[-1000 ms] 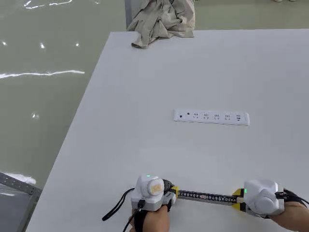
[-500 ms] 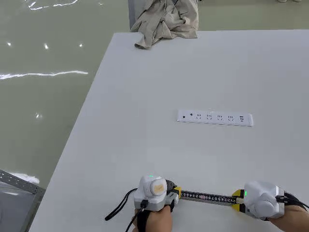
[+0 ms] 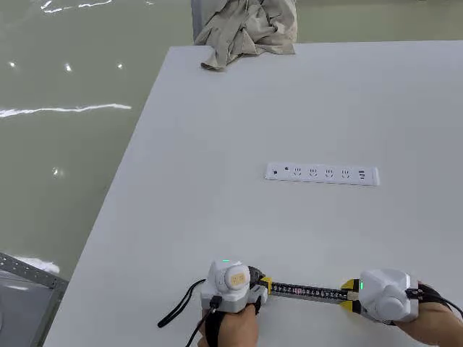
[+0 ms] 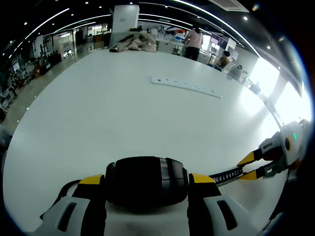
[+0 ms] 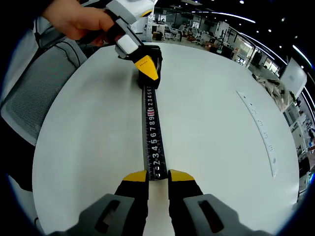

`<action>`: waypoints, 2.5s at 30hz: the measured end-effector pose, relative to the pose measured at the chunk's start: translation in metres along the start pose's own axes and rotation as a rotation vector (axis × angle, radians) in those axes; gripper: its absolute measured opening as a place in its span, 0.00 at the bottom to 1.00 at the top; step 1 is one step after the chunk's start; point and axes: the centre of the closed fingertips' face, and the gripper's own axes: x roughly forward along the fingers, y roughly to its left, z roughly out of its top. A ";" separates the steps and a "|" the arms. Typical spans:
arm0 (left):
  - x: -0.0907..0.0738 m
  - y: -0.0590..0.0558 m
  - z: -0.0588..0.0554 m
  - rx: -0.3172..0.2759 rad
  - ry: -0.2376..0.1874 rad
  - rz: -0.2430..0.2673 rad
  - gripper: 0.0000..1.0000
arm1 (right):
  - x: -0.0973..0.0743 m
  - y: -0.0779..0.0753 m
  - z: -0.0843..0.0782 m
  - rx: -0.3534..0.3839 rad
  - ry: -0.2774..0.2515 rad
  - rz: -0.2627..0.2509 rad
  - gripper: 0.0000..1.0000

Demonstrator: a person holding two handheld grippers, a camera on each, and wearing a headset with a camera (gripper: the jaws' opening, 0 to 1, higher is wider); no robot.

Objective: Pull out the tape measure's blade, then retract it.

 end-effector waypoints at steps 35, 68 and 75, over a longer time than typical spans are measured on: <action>0.000 0.000 -0.001 -0.002 0.007 -0.002 0.64 | 0.020 -0.001 0.025 -0.001 -0.022 0.013 0.14; 0.000 0.000 -0.001 -0.004 0.016 -0.006 0.64 | 0.040 0.000 0.053 -0.015 -0.019 0.028 0.14; 0.001 0.000 -0.001 -0.003 0.017 -0.007 0.64 | 0.043 0.002 0.061 -0.019 -0.025 0.035 0.14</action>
